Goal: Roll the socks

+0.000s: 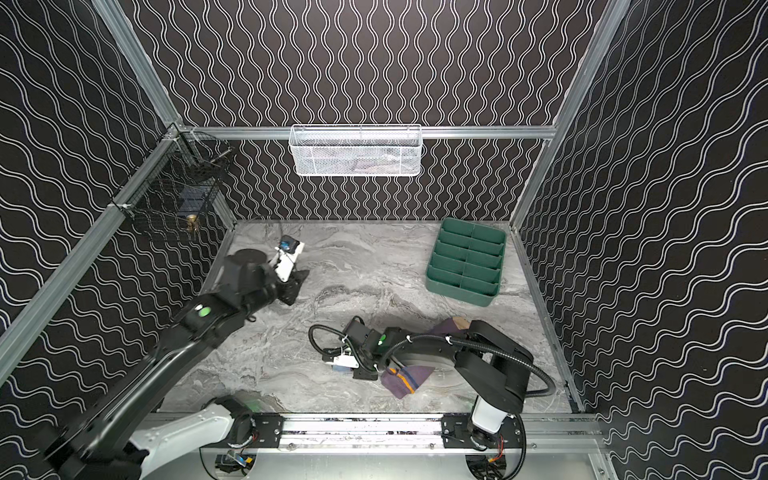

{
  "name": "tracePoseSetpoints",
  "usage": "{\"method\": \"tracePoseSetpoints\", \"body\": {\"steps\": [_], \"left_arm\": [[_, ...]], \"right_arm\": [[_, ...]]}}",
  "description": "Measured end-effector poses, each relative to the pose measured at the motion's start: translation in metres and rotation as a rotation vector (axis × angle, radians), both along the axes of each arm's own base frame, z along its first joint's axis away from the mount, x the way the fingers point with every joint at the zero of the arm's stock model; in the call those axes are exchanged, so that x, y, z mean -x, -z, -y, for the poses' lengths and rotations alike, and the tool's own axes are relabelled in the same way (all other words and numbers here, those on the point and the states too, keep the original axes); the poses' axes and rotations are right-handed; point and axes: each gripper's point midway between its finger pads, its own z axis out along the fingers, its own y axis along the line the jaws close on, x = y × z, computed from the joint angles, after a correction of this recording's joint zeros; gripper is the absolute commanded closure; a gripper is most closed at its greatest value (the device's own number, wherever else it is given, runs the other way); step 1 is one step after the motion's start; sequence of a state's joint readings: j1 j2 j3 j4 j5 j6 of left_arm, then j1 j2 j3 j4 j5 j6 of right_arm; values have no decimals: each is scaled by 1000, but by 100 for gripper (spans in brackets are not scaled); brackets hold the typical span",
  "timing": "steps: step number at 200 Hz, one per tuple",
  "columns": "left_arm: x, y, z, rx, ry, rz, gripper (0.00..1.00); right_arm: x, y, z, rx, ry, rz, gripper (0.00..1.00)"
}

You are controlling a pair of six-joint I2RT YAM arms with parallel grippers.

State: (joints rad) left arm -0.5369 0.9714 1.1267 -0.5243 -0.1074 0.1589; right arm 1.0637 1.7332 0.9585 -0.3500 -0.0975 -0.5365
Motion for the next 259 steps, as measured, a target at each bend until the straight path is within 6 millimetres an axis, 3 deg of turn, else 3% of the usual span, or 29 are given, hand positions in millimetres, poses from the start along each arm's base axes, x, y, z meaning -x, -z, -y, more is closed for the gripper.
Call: {"method": "tracePoseSetpoints", "body": {"steps": [32, 64, 104, 128, 162, 202, 259], "left_arm": [[50, -31, 15, -40, 281, 82, 37], [97, -26, 40, -23, 579, 79, 33], [116, 26, 57, -49, 735, -48, 32], [133, 63, 71, -153, 821, -105, 31], [153, 136, 86, -436, 902, -187, 30], [155, 218, 78, -822, 907, -215, 31], [127, 250, 76, -979, 806, -100, 31]], "right_arm": [[-6, 3, -9, -14, 51, -180, 100], [-8, 4, -15, -29, 79, -306, 100], [-11, 4, -17, -36, 95, -432, 100], [-13, 5, -17, -39, 94, -495, 100], [-14, 7, -18, -63, 97, -589, 98], [-12, 8, -22, -113, 90, -680, 95], [-10, 7, -26, -156, 78, -759, 95]]}}
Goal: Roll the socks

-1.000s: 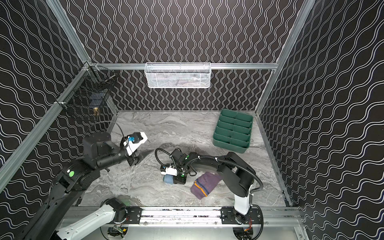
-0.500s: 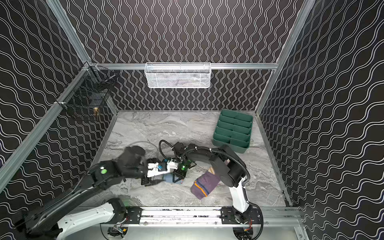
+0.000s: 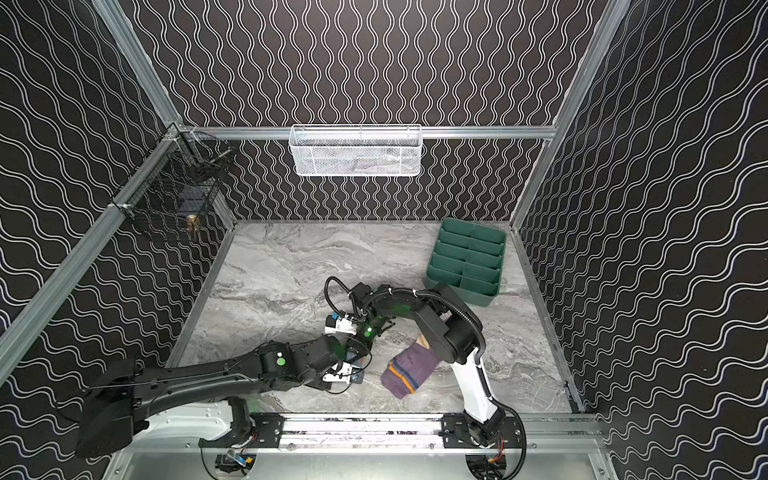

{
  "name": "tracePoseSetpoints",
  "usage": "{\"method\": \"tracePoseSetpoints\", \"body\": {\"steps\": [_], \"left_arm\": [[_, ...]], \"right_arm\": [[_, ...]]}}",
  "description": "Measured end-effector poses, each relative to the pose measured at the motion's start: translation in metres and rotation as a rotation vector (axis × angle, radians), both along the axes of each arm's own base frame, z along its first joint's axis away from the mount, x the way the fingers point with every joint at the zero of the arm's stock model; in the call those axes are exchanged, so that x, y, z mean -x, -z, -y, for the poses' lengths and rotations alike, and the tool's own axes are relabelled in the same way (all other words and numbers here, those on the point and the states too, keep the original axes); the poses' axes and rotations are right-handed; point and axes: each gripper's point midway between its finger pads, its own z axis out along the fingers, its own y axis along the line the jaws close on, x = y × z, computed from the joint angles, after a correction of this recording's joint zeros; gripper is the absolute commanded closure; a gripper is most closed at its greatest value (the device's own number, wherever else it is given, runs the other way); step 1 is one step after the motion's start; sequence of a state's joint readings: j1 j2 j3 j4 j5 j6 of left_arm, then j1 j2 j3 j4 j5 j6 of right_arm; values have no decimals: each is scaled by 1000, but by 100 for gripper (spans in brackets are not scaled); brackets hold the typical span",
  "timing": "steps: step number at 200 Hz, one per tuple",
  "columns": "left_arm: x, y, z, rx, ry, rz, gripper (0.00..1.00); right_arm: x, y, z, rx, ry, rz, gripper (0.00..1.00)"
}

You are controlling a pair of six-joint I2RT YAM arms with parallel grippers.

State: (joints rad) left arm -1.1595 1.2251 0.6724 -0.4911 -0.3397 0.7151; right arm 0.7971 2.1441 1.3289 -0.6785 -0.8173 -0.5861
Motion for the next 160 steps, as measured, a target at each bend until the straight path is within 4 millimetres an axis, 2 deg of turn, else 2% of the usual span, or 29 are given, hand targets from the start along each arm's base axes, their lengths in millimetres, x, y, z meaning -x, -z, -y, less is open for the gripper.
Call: {"method": "tracePoseSetpoints", "body": {"steps": [33, 60, 81, 115, 132, 148, 160], "left_arm": [[-5, 20, 7, -39, 10, 5, 33], [-13, 41, 5, -112, -7, 20, 39], [-22, 49, 1, -170, -39, 56, 52], [-34, 55, -2, -243, -80, 109, 87], [-36, 53, -1, -248, -83, 118, 100], [-36, 52, 1, -228, -85, 118, 100], [-35, 51, 3, -212, -82, 110, 100]], "right_arm": [[0, 0, 0, -4, -4, 4, 94], [-1, 0, 1, -9, -6, 5, 93], [-1, -1, 1, -14, -10, 6, 92], [-4, -2, 3, -5, -9, 25, 90], [-6, -2, 5, 11, -5, 58, 82], [-8, -3, 8, 14, 1, 104, 62], [-13, -5, 11, 13, 6, 165, 57]]}}
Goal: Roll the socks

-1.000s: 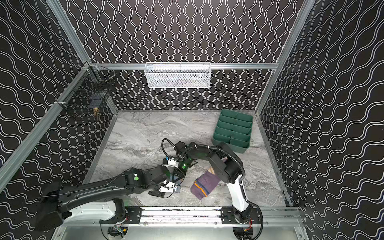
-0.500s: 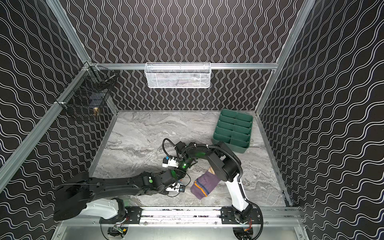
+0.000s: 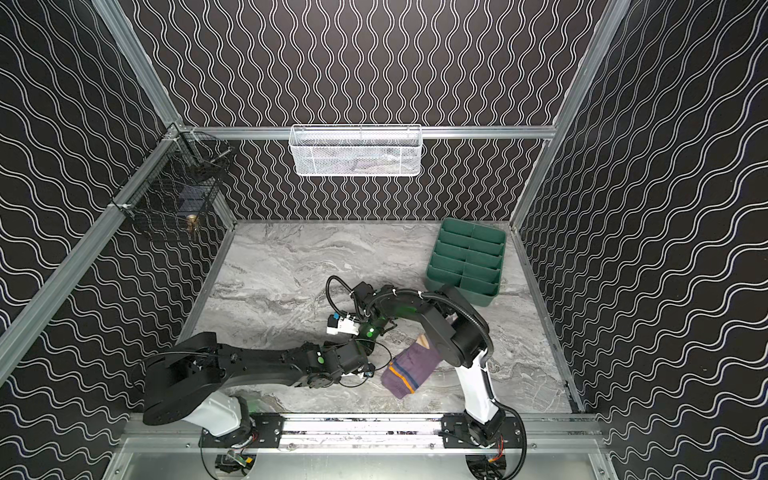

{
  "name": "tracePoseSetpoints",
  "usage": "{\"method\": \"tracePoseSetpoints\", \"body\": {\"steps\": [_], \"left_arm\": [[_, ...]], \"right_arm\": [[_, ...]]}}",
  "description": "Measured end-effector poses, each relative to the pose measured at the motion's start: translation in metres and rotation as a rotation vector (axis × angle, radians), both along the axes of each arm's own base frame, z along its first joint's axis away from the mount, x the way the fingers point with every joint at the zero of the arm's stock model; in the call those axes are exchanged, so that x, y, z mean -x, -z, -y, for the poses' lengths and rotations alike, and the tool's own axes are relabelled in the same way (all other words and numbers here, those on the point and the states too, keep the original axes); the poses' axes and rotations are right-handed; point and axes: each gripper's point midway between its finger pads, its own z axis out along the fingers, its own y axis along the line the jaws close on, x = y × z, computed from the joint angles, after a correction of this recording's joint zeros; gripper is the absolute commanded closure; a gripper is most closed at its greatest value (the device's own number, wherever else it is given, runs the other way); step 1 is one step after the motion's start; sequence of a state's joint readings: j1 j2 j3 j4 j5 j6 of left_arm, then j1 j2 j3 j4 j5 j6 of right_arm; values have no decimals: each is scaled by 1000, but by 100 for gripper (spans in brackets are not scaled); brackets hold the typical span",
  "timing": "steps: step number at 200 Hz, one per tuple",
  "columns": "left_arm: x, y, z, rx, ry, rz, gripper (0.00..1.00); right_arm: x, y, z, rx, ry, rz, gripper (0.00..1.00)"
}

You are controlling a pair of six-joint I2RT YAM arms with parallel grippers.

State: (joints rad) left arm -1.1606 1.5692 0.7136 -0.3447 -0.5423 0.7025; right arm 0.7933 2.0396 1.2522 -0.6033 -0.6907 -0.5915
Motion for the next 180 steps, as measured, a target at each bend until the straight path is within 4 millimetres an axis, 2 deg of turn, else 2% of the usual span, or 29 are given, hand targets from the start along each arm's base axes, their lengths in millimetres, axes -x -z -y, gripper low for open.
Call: {"method": "tracePoseSetpoints", "body": {"steps": [15, 28, 65, 82, 100, 120, 136, 157, 180], "left_arm": [[1, -1, 5, 30, 10, -9, 100], [2, -2, 10, 57, 17, -18, 100], [3, -3, 24, 134, 12, -40, 100], [8, -1, 25, 130, 23, -70, 100], [11, 0, 28, 133, 32, -96, 100], [13, -1, 30, 124, 30, -133, 100], [11, -1, 32, 110, 8, -193, 100], [8, 5, 32, 73, -70, -318, 100], [-1, 10, 37, 58, -171, -421, 100]], "right_arm": [[-11, -3, 5, 3, 14, 99, 50], [-17, -6, 10, 5, 31, 159, 38], [-48, -25, 45, 73, 173, 285, 36], [-83, -42, 61, 74, 295, 396, 36], [-119, -65, 76, 42, 438, 505, 36], [-140, -88, 89, 18, 556, 589, 37], [-156, -115, 106, -10, 690, 688, 37], [-161, -156, 131, -80, 853, 829, 34], [-151, -202, 152, -233, 992, 964, 28]]}}
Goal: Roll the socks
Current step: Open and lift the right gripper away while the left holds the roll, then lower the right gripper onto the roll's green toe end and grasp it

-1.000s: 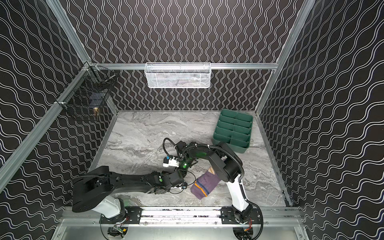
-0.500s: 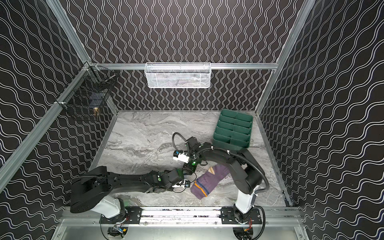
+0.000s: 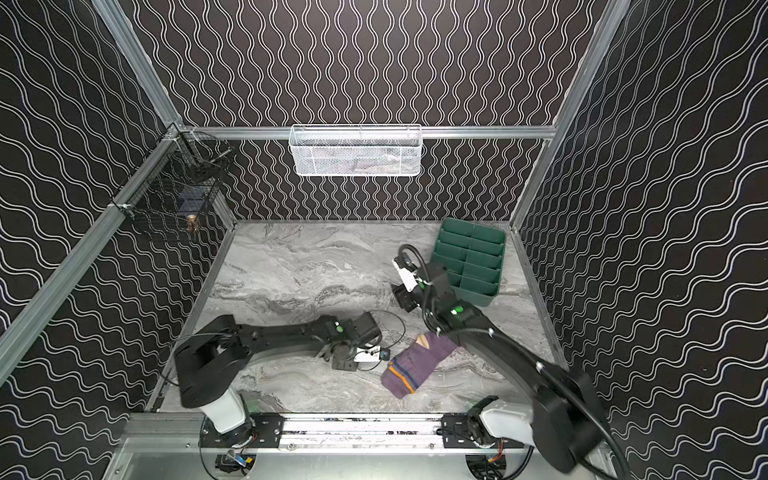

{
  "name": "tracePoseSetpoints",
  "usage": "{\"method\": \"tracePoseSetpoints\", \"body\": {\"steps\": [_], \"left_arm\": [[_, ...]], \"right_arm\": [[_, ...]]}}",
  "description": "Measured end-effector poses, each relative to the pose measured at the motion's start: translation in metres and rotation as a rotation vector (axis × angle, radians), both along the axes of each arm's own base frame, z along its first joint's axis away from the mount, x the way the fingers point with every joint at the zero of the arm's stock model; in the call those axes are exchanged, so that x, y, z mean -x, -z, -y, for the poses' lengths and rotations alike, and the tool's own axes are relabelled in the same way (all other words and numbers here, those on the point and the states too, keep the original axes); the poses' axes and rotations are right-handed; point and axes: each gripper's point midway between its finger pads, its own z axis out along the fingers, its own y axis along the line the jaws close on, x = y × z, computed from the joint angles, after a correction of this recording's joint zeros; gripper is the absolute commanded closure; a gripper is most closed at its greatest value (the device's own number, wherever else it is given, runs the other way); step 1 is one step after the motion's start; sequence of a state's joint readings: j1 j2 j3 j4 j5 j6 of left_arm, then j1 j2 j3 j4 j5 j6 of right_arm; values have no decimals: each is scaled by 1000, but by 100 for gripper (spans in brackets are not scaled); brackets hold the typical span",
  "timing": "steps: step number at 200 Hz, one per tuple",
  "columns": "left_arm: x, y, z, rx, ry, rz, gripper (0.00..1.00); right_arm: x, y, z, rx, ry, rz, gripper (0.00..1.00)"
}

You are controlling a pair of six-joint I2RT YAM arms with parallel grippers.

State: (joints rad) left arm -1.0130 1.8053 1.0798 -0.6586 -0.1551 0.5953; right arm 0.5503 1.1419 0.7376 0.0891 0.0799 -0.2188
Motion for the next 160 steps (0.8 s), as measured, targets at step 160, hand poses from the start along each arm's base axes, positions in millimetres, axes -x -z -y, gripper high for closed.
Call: {"method": "tracePoseSetpoints", "body": {"steps": [160], "left_arm": [[37, -1, 7, 168, -328, -745, 100]], "right_arm": [[199, 139, -80, 782, -987, 329, 33]]}}
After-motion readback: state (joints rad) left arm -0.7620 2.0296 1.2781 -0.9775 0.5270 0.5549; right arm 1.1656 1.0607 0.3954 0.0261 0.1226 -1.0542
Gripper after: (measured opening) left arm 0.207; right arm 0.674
